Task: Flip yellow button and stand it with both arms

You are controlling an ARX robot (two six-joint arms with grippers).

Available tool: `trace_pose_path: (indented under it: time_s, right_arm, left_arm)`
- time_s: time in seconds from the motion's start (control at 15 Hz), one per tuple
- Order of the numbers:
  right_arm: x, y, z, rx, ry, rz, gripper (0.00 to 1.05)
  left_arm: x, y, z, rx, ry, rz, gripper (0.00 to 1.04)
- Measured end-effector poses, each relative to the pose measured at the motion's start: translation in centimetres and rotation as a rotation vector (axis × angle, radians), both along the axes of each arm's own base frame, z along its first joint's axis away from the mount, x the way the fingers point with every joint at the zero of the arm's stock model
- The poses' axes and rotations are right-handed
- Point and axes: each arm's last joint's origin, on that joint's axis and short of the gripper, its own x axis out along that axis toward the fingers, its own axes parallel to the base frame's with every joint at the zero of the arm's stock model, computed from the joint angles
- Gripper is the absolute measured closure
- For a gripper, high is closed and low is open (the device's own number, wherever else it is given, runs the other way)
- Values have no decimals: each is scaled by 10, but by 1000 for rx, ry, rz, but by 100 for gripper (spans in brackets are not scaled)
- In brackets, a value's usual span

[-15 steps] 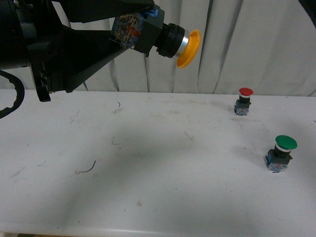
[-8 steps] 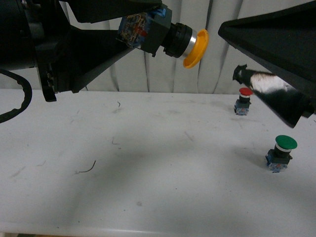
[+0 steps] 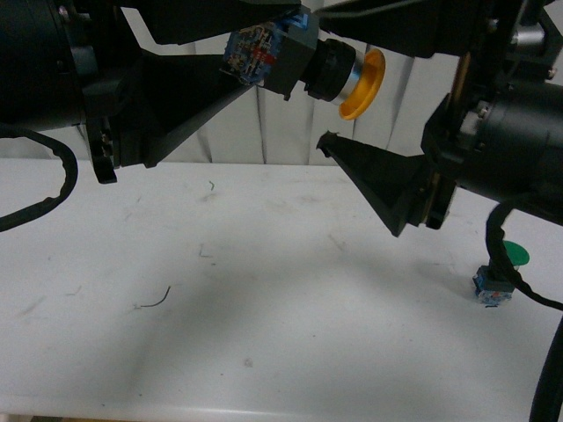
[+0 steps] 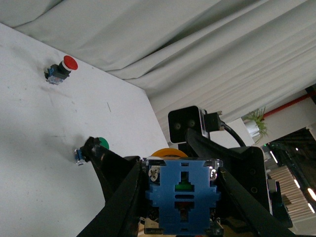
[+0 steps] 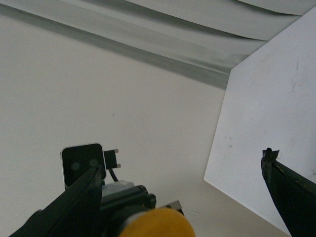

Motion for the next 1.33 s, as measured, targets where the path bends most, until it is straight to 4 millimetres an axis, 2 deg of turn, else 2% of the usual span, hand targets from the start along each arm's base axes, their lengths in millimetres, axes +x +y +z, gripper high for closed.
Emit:
trace_pose_path:
  time_s: [0.13, 0.4, 0.73, 0.8, 0.93, 1.0, 1.33]
  right_arm:
    - [4, 12, 3, 28, 20, 28, 7]
    - [-6, 39, 7, 64, 50, 123, 7]
    - [-7, 44, 4, 83, 87, 141, 7]
    - [-6, 44, 5, 86, 80, 140, 16]
    - [-6, 46, 7, 96, 81, 133, 40]
    - [-5, 44, 7, 104, 90, 128, 46]
    - [-4, 41, 8, 126, 111, 120, 56]
  left_arm:
    - [-1, 3, -4, -2, 10, 2, 69]
    - [-3, 9, -7, -13, 31, 11, 69]
    - [-4, 10, -8, -18, 38, 14, 69]
    - [-4, 10, -9, -20, 43, 16, 69]
    - [-5, 12, -12, -23, 66, 24, 69]
    - [-5, 13, -12, -30, 74, 23, 70]
    - [-5, 13, -11, -57, 89, 20, 70]
